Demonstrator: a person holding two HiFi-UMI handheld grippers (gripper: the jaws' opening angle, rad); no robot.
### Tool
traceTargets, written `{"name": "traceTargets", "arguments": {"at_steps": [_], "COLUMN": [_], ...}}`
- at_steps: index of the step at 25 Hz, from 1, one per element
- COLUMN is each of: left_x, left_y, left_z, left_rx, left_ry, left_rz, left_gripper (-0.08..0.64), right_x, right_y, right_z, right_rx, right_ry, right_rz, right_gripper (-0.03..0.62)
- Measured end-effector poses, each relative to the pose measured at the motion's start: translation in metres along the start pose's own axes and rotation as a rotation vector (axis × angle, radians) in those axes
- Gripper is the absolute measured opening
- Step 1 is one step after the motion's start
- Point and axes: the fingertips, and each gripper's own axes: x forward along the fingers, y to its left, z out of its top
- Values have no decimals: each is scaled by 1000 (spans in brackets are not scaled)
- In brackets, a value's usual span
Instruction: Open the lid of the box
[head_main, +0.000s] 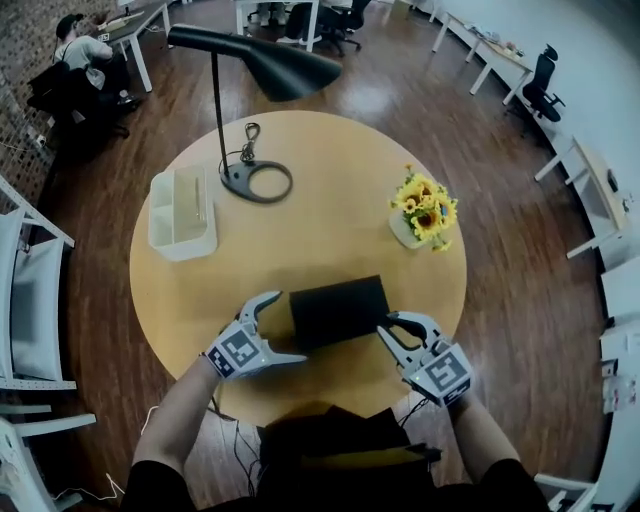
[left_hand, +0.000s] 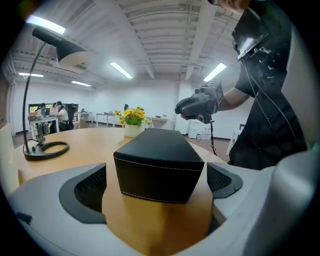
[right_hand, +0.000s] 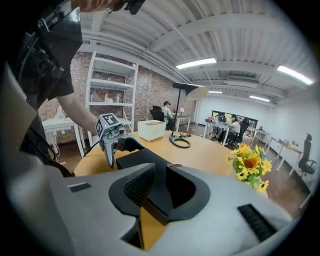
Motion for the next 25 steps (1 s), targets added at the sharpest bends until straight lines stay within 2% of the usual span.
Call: {"name": "traceTargets", "arguments": {"at_steps": [4, 5, 6, 7, 11, 12, 13, 16, 20, 22, 25], "left_x": [4, 5, 6, 7, 12, 12, 12, 12, 15, 15, 15], "left_y": [-5, -6, -8, -8, -6, -6, -5, -1, -1, -1, -1], "left_z": [2, 3, 3, 3, -5, -6, -5, -5, -5, -7, -8], "left_rx": [-2, -3, 2, 12, 27, 22, 19, 22, 1, -12, -12], "left_ry": [-60, -70, -76, -77, -84, -93, -101, -111, -133, -133, -124], "left_rz": [-65, -79, -90, -99, -135, -143, -147, -145, -151, -153, -155], "left_gripper": [615, 615, 615, 615, 615, 615, 615, 615, 614, 614, 612], "right_x": [6, 8, 11, 17, 51, 60, 68, 78, 85, 93, 102], "right_y": [8, 11, 15, 19, 42, 49, 55, 62, 78, 89, 92], "right_z": [-4, -5, -4, -3, -6, -9, -11, -4, 9, 7, -3], "right_rx": [-9, -16, -28, -51, -228, -267, -301, -375, -396, -398, -462], "right_ry": [31, 44, 62, 79, 146, 167, 184, 177, 153, 177, 226], "right_rz": [23, 35, 48, 62, 130, 156, 184, 248, 338, 370, 397], "right_gripper": [72, 89, 175, 219, 259, 298, 310, 335, 336, 336, 336]}}
